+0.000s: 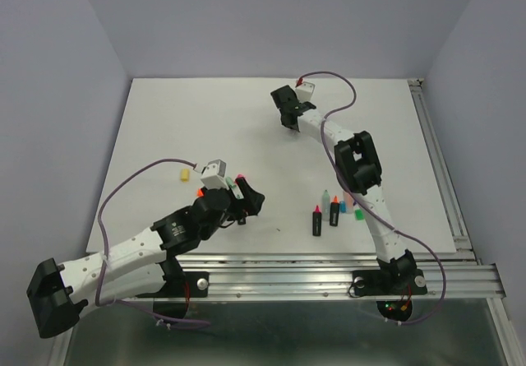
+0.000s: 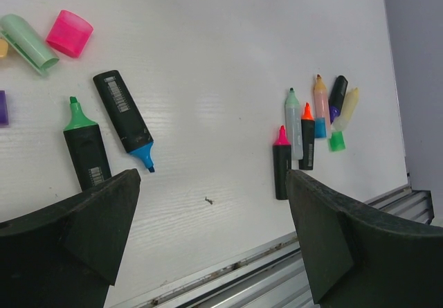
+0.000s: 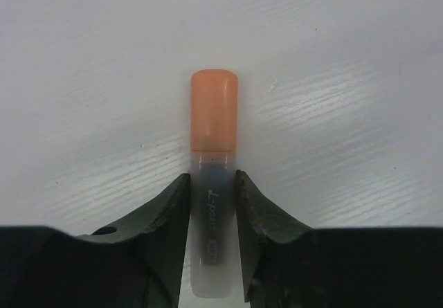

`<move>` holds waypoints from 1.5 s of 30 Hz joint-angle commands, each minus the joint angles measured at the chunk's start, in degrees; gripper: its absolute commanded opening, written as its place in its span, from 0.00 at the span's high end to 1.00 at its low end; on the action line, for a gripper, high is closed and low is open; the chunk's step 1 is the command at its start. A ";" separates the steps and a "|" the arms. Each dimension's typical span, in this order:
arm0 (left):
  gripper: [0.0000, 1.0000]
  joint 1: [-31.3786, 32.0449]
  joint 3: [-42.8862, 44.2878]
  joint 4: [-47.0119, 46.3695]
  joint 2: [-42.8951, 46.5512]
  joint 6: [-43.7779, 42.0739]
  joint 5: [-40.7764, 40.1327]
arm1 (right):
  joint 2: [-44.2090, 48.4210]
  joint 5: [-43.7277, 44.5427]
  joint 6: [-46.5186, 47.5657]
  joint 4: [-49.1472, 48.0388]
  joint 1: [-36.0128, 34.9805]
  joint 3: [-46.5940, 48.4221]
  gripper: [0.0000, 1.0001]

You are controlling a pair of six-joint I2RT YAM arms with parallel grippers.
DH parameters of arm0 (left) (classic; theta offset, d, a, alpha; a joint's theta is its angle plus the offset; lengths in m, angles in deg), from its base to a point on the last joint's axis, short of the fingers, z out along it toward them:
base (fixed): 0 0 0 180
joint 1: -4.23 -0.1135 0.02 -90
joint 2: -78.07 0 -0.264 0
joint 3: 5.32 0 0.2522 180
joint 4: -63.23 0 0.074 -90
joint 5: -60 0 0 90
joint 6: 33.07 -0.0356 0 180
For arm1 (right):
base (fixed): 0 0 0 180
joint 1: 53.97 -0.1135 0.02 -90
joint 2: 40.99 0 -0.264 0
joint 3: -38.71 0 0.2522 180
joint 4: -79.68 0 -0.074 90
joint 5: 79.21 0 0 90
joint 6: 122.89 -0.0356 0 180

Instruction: Open the pen caps

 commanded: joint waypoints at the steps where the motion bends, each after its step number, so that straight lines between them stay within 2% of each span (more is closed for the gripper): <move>1: 0.01 -0.24 -0.39 0.24 2.18 0.71 -1.70 | -1.08 -1.50 0.53 4.33 -0.52 -1.24 0.66; 6: 0.01 -0.33 -0.13 2.35 4.03 2.11 -3.46 | 5.32 -5.72 4.91 -2.60 -0.61 -9.06 0.85; 7: 0.01 -0.33 -0.04 2.53 4.29 2.20 -3.72 | 7.42 -9.02 7.98 -4.96 -0.69 -14.11 0.87; 8: 0.01 -0.41 0.05 2.88 4.73 2.29 -3.90 | 9.70 -11.14 9.92 -10.90 -0.70 -18.08 0.94; 9: 0.01 -0.42 0.13 3.06 5.00 2.81 -4.16 | 15.29 -16.30 11.94 -14.44 -0.70 -21.95 0.96; 10: 0.01 -0.42 0.31 3.06 5.17 2.99 -4.60 | 18.13 -18.96 15.62 -17.96 -0.70 -30.51 0.98; 12: 0.01 -0.68 0.57 3.15 5.79 3.17 -4.60 | 24.63 -27.19 19.41 -28.42 -0.96 -38.82 0.99; 13: 0.01 -0.77 0.92 3.15 5.96 3.34 -4.52 | 30.84 -29.95 22.39 -30.80 -1.22 -47.39 0.99; 14: 0.01 -0.77 1.10 3.06 6.31 3.43 -4.52 | 34.56 -37.28 24.07 -37.18 -1.66 -51.13 0.99; 16: 0.01 -0.94 1.89 2.88 6.41 3.61 -4.17 | 45.25 -43.22 26.19 -41.97 -3.23 -59.65 0.99; 17: 0.01 -1.03 2.24 2.53 6.32 3.78 -3.82 | 48.63 -45.51 27.85 -46.17 -4.29 -67.43 0.99; 19: 0.01 -1.20 3.12 2.01 6.14 4.14 -3.12 | 57.65 -49.56 28.83 -50.23 -7.88 -76.33 0.99; 20: 0.01 -1.21 3.47 1.39 6.14 4.05 -2.59 | 60.06 -50.88 28.58 -51.21 -8.86 -76.39 0.99; 24: 0.01 -1.47 5.05 -2.21 4.13 4.83 0.31 | 70.59 -53.00 25.77 -57.01 -13.69 -88.75 0.99; 28: 0.01 -1.56 6.20 -5.38 0.96 5.98 2.16 | 76.60 -50.55 23.30 -58.51 -18.52 -91.86 0.99; 34: 0.03 -1.56 7.43 -6.61 -3.96 8.09 3.21 | 80.91 -47.12 21.99 -57.45 -21.26 -92.56 0.99; 36: 0.14 -1.56 7.08 -7.84 -4.75 8.35 3.74 | 81.44 -47.37 21.72 -57.37 -21.35 -92.56 0.99; 38: 0.20 -1.56 6.73 -8.63 -5.11 8.88 4.09 | 81.18 -47.37 21.54 -56.59 -21.44 -92.39 0.99; 39: 0.30 -1.56 6.55 -9.33 -5.37 8.97 4.18 | 81.09 -47.29 21.46 -56.40 -21.61 -92.30 0.99; 40: 0.33 -1.56 6.38 -9.68 -5.37 8.80 4.53 | 80.83 -47.38 21.45 -56.32 -21.79 -92.30 0.99; 42: 0.38 -1.56 5.85 -10.47 -5.28 8.97 4.89 | 80.39 -47.64 21.72 -55.79 -22.14 -92.30 0.99; 45: 0.38 -1.56 5.06 -11.09 -5.28 9.32 4.45 | 79.95 -48.34 21.98 -55.70 -23.10 -92.03 0.99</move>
